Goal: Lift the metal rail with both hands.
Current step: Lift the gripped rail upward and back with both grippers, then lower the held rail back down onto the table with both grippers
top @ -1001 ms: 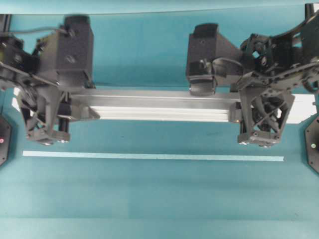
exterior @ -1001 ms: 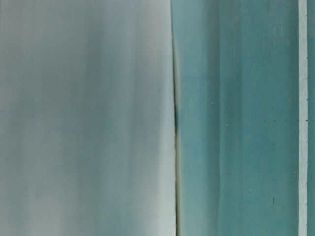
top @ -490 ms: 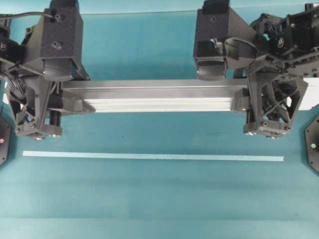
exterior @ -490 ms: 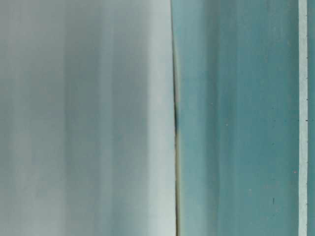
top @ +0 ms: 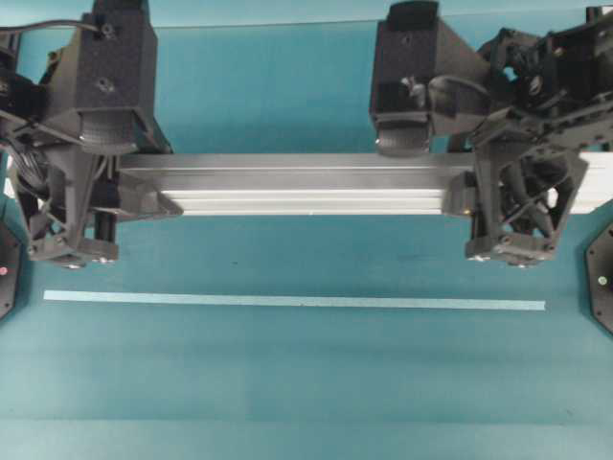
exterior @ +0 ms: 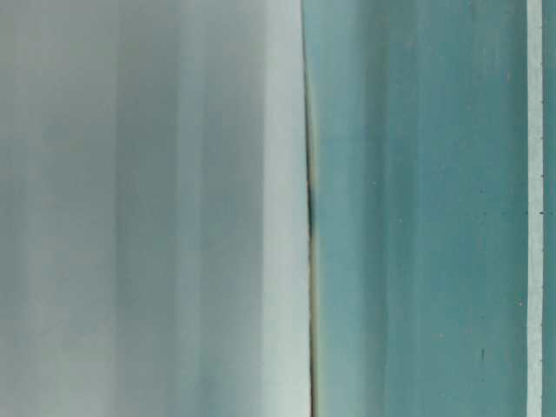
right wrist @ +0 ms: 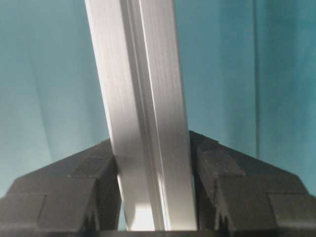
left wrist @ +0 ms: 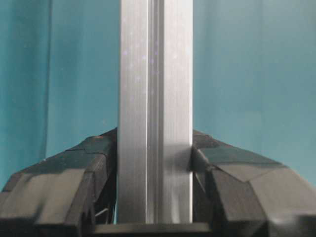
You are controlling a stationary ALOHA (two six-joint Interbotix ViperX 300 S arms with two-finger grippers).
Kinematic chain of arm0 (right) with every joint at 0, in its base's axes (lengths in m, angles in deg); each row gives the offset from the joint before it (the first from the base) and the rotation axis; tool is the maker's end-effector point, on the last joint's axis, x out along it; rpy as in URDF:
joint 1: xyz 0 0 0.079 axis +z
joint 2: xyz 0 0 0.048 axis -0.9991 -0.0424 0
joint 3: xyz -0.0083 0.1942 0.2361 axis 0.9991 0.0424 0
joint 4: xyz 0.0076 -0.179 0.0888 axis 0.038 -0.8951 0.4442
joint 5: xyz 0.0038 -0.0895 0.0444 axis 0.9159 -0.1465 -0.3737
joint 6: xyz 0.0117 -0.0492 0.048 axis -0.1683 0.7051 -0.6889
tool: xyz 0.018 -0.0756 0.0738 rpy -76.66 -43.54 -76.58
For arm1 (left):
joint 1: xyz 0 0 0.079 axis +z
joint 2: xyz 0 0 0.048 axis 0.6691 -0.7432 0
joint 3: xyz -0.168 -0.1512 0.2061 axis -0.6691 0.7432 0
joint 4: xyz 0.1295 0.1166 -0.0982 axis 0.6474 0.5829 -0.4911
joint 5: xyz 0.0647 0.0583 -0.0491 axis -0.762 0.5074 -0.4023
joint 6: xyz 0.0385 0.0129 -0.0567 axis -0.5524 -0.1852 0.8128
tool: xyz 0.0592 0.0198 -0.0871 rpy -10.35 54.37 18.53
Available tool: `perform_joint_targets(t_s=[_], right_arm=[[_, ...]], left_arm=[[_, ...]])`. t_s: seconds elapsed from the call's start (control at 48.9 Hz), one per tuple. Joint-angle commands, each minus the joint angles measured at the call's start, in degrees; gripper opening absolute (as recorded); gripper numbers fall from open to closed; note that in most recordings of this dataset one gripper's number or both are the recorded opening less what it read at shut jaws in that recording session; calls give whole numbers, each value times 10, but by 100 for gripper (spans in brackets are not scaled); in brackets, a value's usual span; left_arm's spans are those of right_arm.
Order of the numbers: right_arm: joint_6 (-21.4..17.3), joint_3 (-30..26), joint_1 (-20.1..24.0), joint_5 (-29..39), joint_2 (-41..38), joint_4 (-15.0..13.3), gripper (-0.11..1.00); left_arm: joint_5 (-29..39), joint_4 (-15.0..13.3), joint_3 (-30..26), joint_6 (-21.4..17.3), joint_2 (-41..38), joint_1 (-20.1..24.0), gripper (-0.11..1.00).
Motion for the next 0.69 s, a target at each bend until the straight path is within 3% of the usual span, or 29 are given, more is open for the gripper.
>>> perform_joint_targets(t_s=[0.0,0.674], right_arm=[[-3,17,0,-27,2,-6,38],[-2,274,2,-244,4,3,38]], left_arm=[[-17,-2,11,3,11,-2,36],[-173,-2,215,1,-27,7,36]])
